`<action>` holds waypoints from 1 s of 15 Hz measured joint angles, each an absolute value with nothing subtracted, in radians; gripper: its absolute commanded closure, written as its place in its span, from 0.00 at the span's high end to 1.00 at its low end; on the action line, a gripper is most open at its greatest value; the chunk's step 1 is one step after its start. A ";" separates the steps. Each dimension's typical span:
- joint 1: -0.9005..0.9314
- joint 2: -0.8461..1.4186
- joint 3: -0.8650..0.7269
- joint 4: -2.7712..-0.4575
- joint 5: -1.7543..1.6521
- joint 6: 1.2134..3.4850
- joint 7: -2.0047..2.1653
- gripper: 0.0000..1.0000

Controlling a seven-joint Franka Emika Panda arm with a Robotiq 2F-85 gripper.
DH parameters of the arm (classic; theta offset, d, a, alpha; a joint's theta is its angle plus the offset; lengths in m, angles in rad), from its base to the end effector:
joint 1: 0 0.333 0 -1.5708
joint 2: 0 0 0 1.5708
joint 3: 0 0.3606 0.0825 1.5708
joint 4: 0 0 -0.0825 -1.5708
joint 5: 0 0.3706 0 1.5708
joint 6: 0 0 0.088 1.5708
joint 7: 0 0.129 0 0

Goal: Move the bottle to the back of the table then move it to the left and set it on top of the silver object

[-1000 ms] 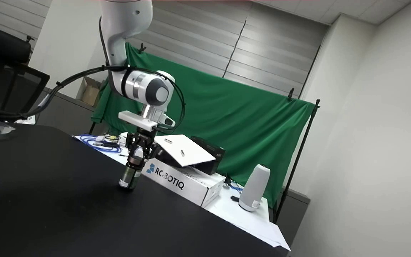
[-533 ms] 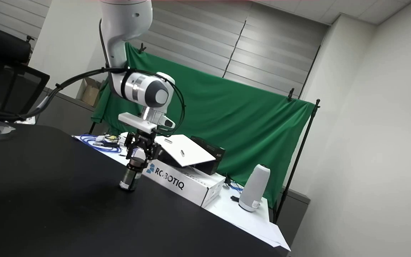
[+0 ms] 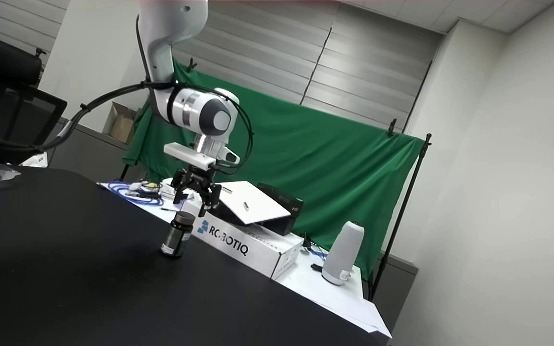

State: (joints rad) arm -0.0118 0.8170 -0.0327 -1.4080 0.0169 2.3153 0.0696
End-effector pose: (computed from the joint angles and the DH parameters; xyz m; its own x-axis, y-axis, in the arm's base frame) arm 0.7625 -0.0277 0.2393 0.9894 -0.1127 0.0911 -0.1135 -0.9935 0.0041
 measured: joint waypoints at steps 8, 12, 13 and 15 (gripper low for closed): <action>-0.007 0.801 -0.033 -1.409 0.016 2.280 0.070 1.00; -0.006 0.803 -0.033 -1.414 0.016 2.280 0.070 1.00; -0.006 0.804 -0.033 -1.415 0.016 2.280 0.070 1.00; -0.005 0.808 -0.033 -1.416 0.016 2.280 0.070 1.00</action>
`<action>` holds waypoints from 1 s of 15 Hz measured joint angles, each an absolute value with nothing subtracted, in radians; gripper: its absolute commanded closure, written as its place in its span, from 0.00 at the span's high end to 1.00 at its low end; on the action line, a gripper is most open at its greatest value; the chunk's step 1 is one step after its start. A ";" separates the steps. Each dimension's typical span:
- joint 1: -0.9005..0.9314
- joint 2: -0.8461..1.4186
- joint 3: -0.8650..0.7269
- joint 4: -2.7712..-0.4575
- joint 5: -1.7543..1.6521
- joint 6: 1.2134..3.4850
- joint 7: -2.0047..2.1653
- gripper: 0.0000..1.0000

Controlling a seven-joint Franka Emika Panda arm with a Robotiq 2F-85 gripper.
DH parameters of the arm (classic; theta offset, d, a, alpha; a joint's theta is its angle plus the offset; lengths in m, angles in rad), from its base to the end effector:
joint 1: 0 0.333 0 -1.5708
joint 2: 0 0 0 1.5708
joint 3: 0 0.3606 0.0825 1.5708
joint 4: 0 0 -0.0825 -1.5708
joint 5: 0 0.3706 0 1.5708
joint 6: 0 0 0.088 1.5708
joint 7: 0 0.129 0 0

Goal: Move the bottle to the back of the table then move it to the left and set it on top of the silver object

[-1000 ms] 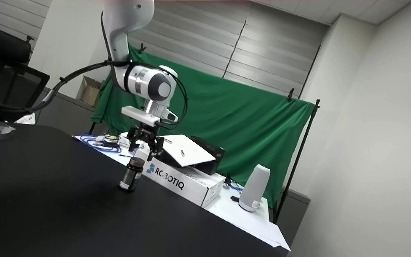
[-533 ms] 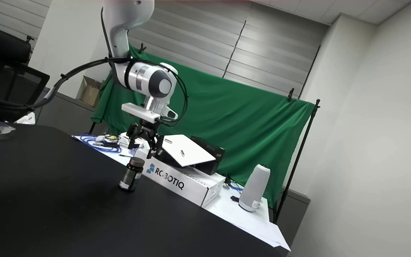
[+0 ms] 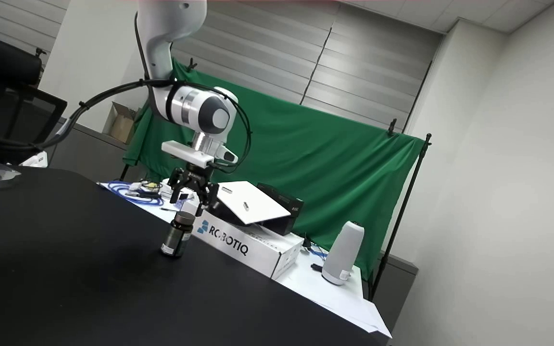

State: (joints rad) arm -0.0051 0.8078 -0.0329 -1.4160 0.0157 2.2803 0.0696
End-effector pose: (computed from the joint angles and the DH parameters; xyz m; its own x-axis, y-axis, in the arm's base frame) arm 0.7570 -0.0227 0.2393 0.9927 -0.1061 0.0576 -0.1067 -0.9943 0.0073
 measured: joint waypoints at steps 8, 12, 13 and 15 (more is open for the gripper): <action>-0.004 0.825 -0.033 -1.418 0.015 2.302 0.069 1.00; -0.004 0.841 -0.034 -1.418 0.014 2.331 0.069 0.75; -0.004 0.844 -0.034 -1.418 0.015 2.344 0.069 0.73; -0.004 0.851 -0.034 -1.418 0.014 2.372 0.069 0.60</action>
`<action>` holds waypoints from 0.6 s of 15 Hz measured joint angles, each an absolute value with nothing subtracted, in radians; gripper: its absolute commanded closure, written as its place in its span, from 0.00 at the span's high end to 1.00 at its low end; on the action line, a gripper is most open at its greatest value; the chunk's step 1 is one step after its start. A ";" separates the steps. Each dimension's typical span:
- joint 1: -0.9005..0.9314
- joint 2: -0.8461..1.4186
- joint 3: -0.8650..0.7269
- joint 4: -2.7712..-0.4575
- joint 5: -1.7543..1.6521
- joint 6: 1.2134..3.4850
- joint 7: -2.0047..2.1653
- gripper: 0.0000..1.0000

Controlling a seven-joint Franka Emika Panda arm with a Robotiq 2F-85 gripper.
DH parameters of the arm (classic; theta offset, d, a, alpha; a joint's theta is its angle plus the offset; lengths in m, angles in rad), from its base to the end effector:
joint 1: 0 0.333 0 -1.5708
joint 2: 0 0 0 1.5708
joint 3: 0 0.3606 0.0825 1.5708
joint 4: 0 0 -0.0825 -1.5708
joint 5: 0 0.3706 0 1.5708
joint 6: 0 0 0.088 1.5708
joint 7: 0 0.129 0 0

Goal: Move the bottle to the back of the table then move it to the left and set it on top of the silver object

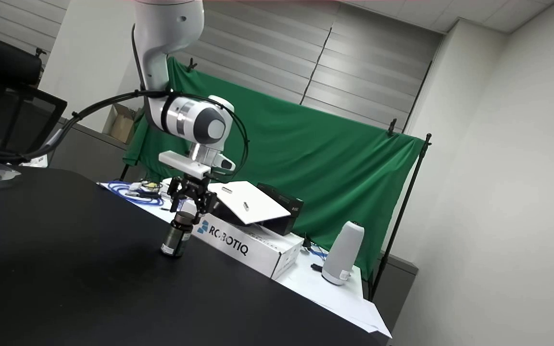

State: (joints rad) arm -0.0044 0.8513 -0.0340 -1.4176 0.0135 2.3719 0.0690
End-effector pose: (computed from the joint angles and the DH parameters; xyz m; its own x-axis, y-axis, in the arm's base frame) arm 0.7630 -0.0231 0.2146 0.9893 -0.1025 0.1041 -0.1039 -0.9946 0.0081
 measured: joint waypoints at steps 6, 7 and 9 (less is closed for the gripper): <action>-0.003 0.856 -0.038 -1.417 0.010 2.406 0.072 0.35; -0.001 0.855 -0.039 -1.417 0.010 2.405 0.074 0.35; 0.007 0.847 -0.043 -1.417 0.010 2.399 0.079 0.35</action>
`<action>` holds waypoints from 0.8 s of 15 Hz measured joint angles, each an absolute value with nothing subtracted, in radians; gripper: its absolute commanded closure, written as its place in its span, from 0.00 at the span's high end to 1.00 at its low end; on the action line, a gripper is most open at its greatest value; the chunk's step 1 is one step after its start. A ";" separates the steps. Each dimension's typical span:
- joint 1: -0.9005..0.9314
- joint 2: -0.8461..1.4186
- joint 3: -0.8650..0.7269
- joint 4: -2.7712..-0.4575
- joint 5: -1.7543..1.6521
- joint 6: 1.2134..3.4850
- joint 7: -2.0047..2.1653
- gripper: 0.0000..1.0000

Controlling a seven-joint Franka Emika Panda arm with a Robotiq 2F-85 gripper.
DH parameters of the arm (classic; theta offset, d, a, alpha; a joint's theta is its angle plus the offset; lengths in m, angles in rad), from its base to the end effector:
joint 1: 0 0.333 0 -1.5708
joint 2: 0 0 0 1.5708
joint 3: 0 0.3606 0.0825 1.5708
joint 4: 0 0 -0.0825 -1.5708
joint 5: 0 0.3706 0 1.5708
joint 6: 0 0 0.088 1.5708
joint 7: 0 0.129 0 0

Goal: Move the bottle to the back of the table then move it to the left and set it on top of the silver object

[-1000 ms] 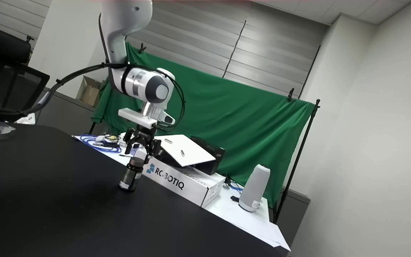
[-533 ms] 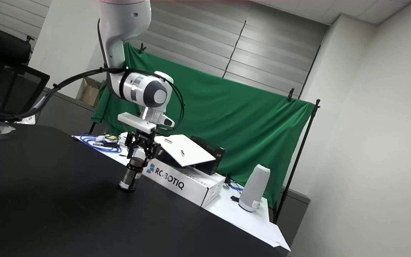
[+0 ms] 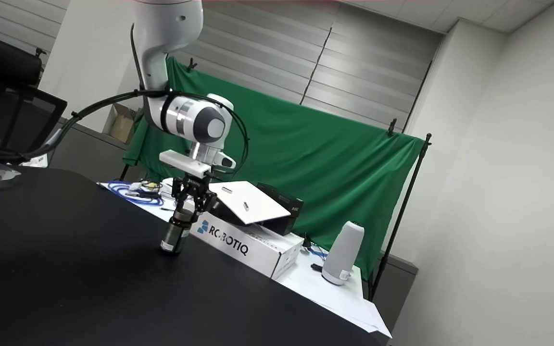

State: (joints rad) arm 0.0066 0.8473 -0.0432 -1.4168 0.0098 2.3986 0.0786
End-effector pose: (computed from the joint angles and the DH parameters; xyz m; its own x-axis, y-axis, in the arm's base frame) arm 0.7669 -0.0203 0.2209 0.9853 -0.1031 0.1362 -0.1060 -0.9943 0.0142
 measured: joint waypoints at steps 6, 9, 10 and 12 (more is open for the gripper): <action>0.066 0.745 -0.047 -1.449 -0.002 2.372 0.101 0.35; 0.107 0.657 -0.037 -1.523 -0.005 2.382 0.101 0.35; 0.123 0.627 -0.031 -1.553 -0.011 2.390 0.101 0.35; 0.161 0.568 -0.015 -1.618 -0.032 2.418 0.104 0.35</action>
